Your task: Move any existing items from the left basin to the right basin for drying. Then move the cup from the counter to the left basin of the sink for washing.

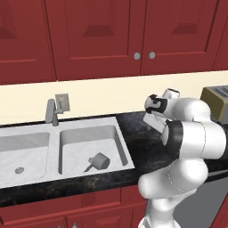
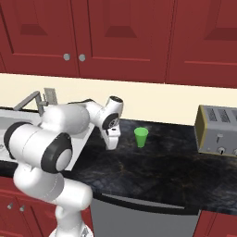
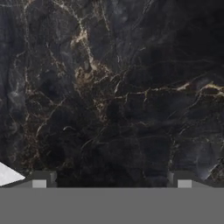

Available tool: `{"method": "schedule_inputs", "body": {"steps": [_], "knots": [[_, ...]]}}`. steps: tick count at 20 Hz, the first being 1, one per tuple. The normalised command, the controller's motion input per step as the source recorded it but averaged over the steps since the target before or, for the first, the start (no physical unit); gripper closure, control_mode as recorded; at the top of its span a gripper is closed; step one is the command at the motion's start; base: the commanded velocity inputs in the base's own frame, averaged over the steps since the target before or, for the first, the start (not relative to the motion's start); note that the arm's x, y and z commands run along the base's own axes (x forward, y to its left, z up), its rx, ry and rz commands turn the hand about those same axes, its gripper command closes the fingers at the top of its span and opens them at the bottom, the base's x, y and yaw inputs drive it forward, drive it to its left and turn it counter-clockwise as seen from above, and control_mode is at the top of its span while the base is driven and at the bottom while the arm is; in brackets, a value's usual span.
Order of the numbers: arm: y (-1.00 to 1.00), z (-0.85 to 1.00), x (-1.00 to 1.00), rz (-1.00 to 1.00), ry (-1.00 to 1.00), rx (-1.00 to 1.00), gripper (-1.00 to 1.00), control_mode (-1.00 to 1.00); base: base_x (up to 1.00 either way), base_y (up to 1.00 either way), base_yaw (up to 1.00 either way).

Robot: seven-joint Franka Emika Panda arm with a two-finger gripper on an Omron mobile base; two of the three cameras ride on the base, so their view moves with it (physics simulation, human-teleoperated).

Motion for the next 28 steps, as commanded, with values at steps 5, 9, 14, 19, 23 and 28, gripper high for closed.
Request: {"method": "schedule_inputs", "body": {"steps": [5, 9, 14, 19, 23, 28], "knots": [[-0.55, 0.01, 0.0, -0.03, 0.0, 0.0, -1.0, -1.0, 0.0, 0.0, 0.0], [-0.55, 0.06, 0.0, -0.01, 0.0, 0.0, -1.0, -1.0, 0.0, 0.0, 0.0], [-0.5, 0.16, -0.01, 0.0, -0.05, 0.0, -1.0, -1.0, 0.0, 0.0, 0.0], [-0.42, 0.14, 0.0, 0.0, -0.08, 0.0, -1.0, -1.0, 0.0, 0.0, 0.0], [-0.33, 0.1, 0.0, 0.0, -0.09, 0.0, -1.0, -1.0, 0.0, 0.0, 0.0], [-0.28, 0.02, 0.0, 0.0, -0.07, 0.0, -1.0, -1.0, 0.0, 0.0, 0.0]]}}
